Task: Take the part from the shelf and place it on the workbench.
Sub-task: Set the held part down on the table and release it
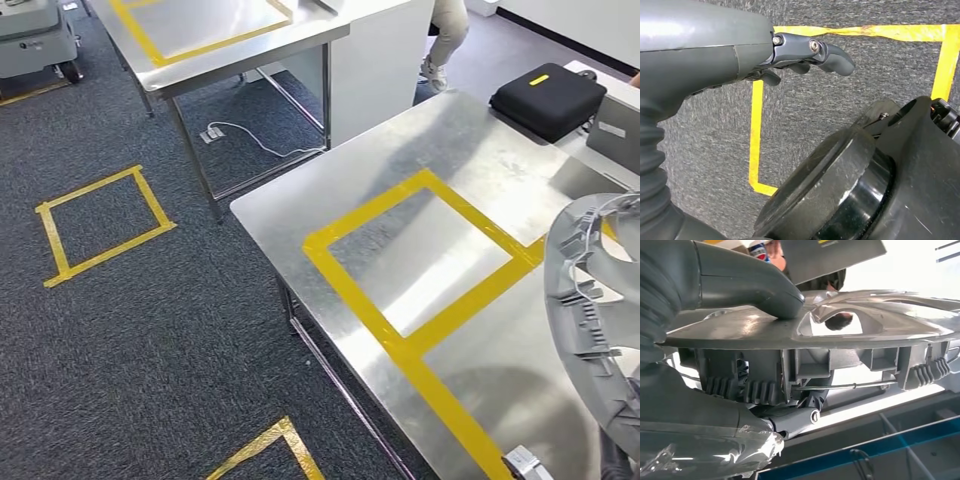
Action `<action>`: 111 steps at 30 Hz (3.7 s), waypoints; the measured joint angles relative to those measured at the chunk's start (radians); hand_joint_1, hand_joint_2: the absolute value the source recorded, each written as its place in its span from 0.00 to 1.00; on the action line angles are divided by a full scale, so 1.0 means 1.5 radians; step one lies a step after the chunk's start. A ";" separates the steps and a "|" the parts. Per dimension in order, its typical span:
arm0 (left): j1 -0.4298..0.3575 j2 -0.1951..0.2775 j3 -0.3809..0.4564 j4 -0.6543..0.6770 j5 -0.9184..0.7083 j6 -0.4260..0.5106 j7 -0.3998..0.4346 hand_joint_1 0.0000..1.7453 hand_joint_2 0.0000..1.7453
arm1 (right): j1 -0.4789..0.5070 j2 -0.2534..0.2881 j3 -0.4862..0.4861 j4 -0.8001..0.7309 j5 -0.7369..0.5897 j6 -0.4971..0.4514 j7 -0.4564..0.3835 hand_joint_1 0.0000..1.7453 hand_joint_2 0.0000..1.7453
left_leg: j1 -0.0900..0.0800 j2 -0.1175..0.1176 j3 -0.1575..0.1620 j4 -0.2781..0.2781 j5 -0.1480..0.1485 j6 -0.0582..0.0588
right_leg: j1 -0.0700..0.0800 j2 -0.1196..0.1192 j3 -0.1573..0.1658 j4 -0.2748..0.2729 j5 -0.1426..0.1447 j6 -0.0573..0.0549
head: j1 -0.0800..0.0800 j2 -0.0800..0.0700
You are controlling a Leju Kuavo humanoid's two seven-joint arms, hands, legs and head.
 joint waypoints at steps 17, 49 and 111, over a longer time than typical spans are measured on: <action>-0.005 0.001 -0.001 0.000 -0.013 0.004 0.006 0.00 1.00 | 0.017 -0.059 0.058 0.035 0.005 0.016 0.151 1.00 1.00 | 0.006 -0.066 0.032 -0.010 -0.026 -0.001 | -0.006 0.100 -0.013 -0.007 0.022 -0.003 | -0.003 0.000; -0.005 0.030 -0.020 0.000 -0.064 -0.013 0.001 0.00 1.00 | -0.079 -0.369 0.150 0.323 0.018 0.178 0.295 1.00 1.00 | 0.007 -0.033 0.042 -0.015 -0.030 -0.007 | -0.002 0.047 -0.021 -0.013 0.037 -0.023 | 0.002 0.000; -0.005 0.059 -0.067 0.000 -0.115 -0.036 -0.035 0.00 0.00 | -0.209 -0.490 0.521 0.419 0.061 0.180 0.372 0.00 1.00 | 0.008 -0.033 0.036 -0.015 -0.021 0.000 | -0.001 0.047 -0.022 -0.022 0.052 0.002 | 0.001 0.000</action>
